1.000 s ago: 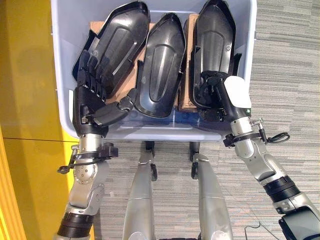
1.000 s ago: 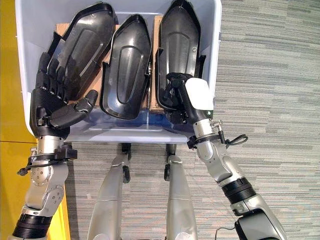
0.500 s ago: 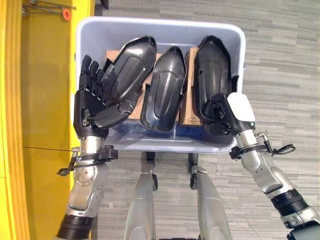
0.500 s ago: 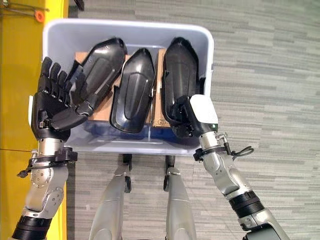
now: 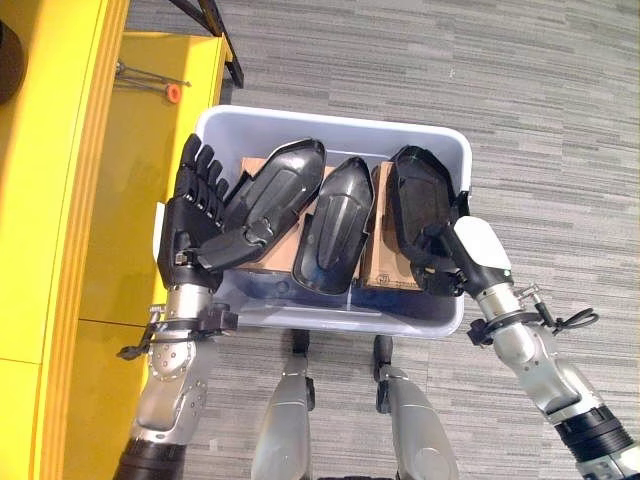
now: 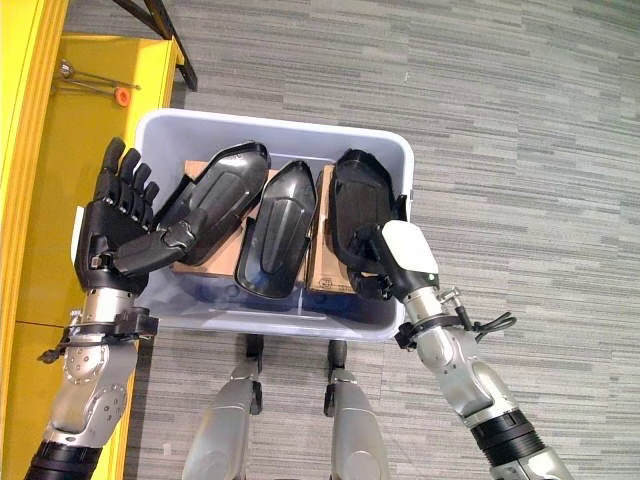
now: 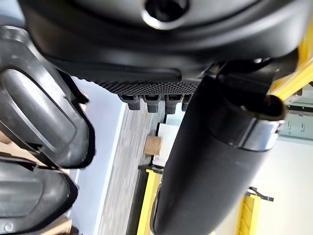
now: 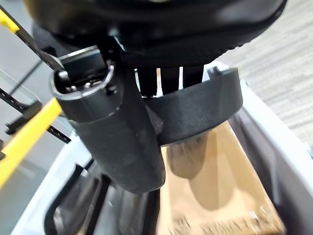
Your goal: Move parts from the plastic box to the shelf.
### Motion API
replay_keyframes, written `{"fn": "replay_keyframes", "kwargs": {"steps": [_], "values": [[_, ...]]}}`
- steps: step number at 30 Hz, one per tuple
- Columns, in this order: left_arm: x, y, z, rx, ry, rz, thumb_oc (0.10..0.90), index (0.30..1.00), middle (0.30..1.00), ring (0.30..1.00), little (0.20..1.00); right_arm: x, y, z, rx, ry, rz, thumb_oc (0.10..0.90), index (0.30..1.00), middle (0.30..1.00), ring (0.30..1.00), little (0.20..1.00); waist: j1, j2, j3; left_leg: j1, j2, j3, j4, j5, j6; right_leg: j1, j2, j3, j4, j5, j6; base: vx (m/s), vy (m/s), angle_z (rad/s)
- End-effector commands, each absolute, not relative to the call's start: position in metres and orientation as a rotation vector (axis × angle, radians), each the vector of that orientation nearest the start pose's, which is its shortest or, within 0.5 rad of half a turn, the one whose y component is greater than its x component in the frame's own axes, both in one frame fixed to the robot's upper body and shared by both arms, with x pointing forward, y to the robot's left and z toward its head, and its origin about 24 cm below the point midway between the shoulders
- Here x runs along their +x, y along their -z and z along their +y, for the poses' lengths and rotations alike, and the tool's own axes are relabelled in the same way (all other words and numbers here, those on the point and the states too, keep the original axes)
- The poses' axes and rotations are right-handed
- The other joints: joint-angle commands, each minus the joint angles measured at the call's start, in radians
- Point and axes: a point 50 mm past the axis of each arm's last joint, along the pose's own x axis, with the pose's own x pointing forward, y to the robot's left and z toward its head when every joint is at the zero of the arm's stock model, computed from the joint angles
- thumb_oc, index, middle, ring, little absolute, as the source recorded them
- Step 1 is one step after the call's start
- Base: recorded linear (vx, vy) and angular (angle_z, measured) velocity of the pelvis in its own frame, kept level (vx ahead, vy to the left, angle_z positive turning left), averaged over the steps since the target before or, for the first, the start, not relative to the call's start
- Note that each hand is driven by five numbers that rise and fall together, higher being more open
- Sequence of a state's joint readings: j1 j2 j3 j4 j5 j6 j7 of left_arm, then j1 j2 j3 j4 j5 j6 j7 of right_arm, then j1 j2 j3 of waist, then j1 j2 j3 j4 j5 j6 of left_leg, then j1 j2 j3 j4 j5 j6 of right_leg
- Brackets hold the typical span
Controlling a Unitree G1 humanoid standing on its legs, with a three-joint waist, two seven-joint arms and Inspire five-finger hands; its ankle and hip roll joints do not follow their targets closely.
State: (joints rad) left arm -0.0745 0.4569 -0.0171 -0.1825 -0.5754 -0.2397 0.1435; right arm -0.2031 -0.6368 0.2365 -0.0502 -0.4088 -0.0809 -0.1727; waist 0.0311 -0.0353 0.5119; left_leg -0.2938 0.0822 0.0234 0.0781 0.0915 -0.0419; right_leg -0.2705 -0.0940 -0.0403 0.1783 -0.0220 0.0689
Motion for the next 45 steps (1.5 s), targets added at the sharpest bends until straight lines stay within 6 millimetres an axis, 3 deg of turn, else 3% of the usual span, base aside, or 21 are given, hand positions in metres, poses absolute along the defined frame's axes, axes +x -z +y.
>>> {"fn": "replay_keyframes", "kwargs": {"steps": [1, 11, 19, 25, 26, 28, 32, 34, 35, 36, 37, 38, 39, 42, 45], "values": [[0.251, -0.139, 0.218, -0.090, 0.040, -0.476, 0.900, 1.000, 1.000, 1.000, 1.000, 0.268, -0.154, -0.184, -0.919, -0.053, -0.608, 0.400, 0.300, 0.300, 0.300, 0.300, -0.013, -0.054, -0.258, 0.018, 0.035, 0.017, -0.026, -0.057, -0.006, 0.121, -0.073, -0.031, -0.120, -0.021, 0.049, 0.04, 0.027, -0.04], [0.251, -0.117, 0.218, -0.095, 0.042, -0.373, 0.900, 1.000, 1.000, 1.000, 1.000, 0.258, -0.161, -0.185, -0.910, -0.065, -0.638, 0.400, 0.300, 0.300, 0.300, 0.300, -0.044, -0.037, -0.386, 0.175, 0.045, 0.072, -0.124, -0.047, -0.006, 0.212, -0.080, -0.006, -0.149, -0.017, 0.067, 0.05, 0.005, -0.09], [0.247, -0.107, 0.215, -0.116, 0.041, -0.331, 0.900, 1.000, 1.000, 1.000, 1.000, 0.253, -0.161, -0.183, -0.873, -0.077, -0.639, 0.400, 0.300, 0.300, 0.300, 0.300, -0.056, -0.024, -0.443, 0.255, 0.071, 0.094, -0.154, -0.044, -0.012, 0.255, -0.060, 0.025, -0.135, -0.043, 0.058, 0.03, -0.059, -0.14], [0.247, -0.101, 0.215, -0.123, 0.025, -0.297, 0.900, 1.000, 1.000, 1.000, 1.000, 0.255, -0.171, -0.180, -0.885, -0.067, -0.692, 0.400, 0.300, 0.300, 0.300, 0.300, -0.056, -0.012, -0.453, 0.275, 0.127, 0.080, -0.127, -0.027, -0.034, 0.269, 0.001, 0.029, -0.060, -0.111, 0.016, -0.05, -0.187, -0.01], [0.247, -0.101, 0.216, -0.123, 0.014, -0.296, 0.900, 1.000, 1.000, 1.000, 1.000, 0.259, -0.179, -0.174, -0.874, -0.076, -0.734, 0.400, 0.300, 0.300, 0.300, 0.300, -0.048, -0.008, -0.439, 0.263, 0.164, 0.060, -0.096, -0.003, -0.050, 0.269, 0.049, 0.027, -0.030, -0.139, -0.014, -0.15, -0.392, -0.04], [0.245, -0.100, 0.217, -0.132, 0.006, -0.292, 0.900, 1.000, 1.000, 1.000, 1.000, 0.260, -0.184, -0.171, -0.876, -0.091, -0.756, 0.400, 0.300, 0.300, 0.300, 0.300, -0.038, -0.004, -0.428, 0.251, 0.182, 0.044, -0.089, 0.020, -0.056, 0.263, 0.075, 0.022, -0.011, -0.154, -0.032, -0.13, -0.306, 0.03], [0.239, -0.099, 0.216, -0.144, -0.001, -0.289, 0.900, 1.000, 1.000, 1.000, 1.000, 0.260, -0.199, -0.161, -0.826, -0.120, -0.835, 0.400, 0.300, 0.300, 0.300, 0.300, -0.011, 0.013, -0.383, 0.196, 0.214, -0.003, -0.099, 0.109, -0.082, 0.236, 0.123, -0.025, 0.003, -0.164, -0.066, -0.15, -0.238, 0.18], [0.235, -0.095, 0.216, -0.154, -0.011, -0.274, 0.900, 1.000, 1.000, 1.000, 1.000, 0.260, -0.204, -0.159, -0.798, -0.122, -0.853, 0.400, 0.300, 0.300, 0.300, 0.300, 0.002, 0.022, -0.350, 0.147, 0.200, -0.016, -0.114, 0.149, -0.083, 0.217, 0.123, -0.070, -0.003, -0.161, -0.076, -0.24, -0.211, 0.55], [0.233, -0.089, 0.216, -0.156, -0.016, -0.247, 0.900, 1.000, 1.000, 1.000, 1.000, 0.260, -0.204, -0.162, -0.813, -0.106, -0.852, 0.400, 0.300, 0.300, 0.300, 0.300, -0.006, 0.010, -0.335, 0.122, 0.176, 0.042, -0.082, 0.122, -0.060, 0.215, 0.094, -0.113, -0.021, -0.153, -0.076, -0.19, -0.136, 1.43], [0.233, -0.089, 0.216, -0.156, -0.016, -0.248, 0.900, 1.000, 1.000, 1.000, 1.000, 0.260, -0.204, -0.163, -0.813, -0.106, -0.853, 0.400, 0.300, 0.300, 0.300, 0.300, -0.007, 0.010, -0.336, 0.116, 0.176, 0.040, -0.079, 0.124, -0.059, 0.213, 0.094, -0.114, -0.024, -0.149, -0.075, -0.21, -0.165, 1.65], [0.233, -0.086, 0.216, -0.156, -0.012, -0.234, 0.900, 1.000, 1.000, 1.000, 1.000, 0.262, -0.204, -0.167, -0.832, -0.077, -0.841, 0.400, 0.300, 0.300, 0.300, 0.300, -0.005, 0.000, -0.332, 0.107, 0.166, 0.086, -0.001, 0.073, -0.048, 0.206, 0.065, -0.145, -0.044, -0.138, -0.078, -0.12, -0.077, 1.36], [0.233, -0.086, 0.216, -0.156, -0.011, -0.234, 0.900, 1.000, 1.000, 1.000, 1.000, 0.262, -0.204, -0.168, -0.832, -0.076, -0.842, 0.400, 0.300, 0.300, 0.300, 0.300, -0.007, 0.001, -0.334, 0.099, 0.166, 0.082, 0.003, 0.074, -0.046, 0.203, 0.066, -0.148, -0.048, -0.133, -0.078, -0.16, -0.145, 0.71], [0.231, -0.084, 0.217, -0.156, -0.012, -0.233, 0.900, 1.000, 1.000, 1.000, 1.000, 0.260, -0.202, -0.170, -0.832, -0.060, -0.838, 0.400, 0.300, 0.300, 0.300, 0.300, -0.012, -0.003, -0.338, 0.118, 0.172, 0.095, 0.078, 0.024, -0.047, 0.201, 0.044, -0.179, -0.061, -0.126, -0.085, -0.08, -0.074, 1.05], [0.231, -0.080, 0.212, -0.189, -0.003, -0.219, 0.900, 1.000, 1.000, 1.000, 1.000, 0.258, -0.193, -0.176, -0.812, -0.042, -0.797, 0.400, 0.300, 0.300, 0.300, 0.300, -0.037, 0.004, -0.360, 0.195, 0.211, 0.116, 0.175, -0.028, -0.049, 0.199, 0.017, -0.268, -0.068, -0.128, -0.101, -0.02, -0.060, 1.12], [0.232, -0.079, 0.206, -0.198, 0.022, -0.213, 0.900, 1.000, 1.000, 1.000, 1.000, 0.254, -0.184, -0.186, -0.801, -0.007, -0.749, 0.400, 0.300, 0.300, 0.300, 0.300, -0.067, 0.023, -0.387, 0.290, 0.245, 0.179, 0.164, -0.046, -0.072, 0.205, 0.006, -0.338, -0.063, -0.151, -0.099, 0.01, 0.033, 1.23]]}}
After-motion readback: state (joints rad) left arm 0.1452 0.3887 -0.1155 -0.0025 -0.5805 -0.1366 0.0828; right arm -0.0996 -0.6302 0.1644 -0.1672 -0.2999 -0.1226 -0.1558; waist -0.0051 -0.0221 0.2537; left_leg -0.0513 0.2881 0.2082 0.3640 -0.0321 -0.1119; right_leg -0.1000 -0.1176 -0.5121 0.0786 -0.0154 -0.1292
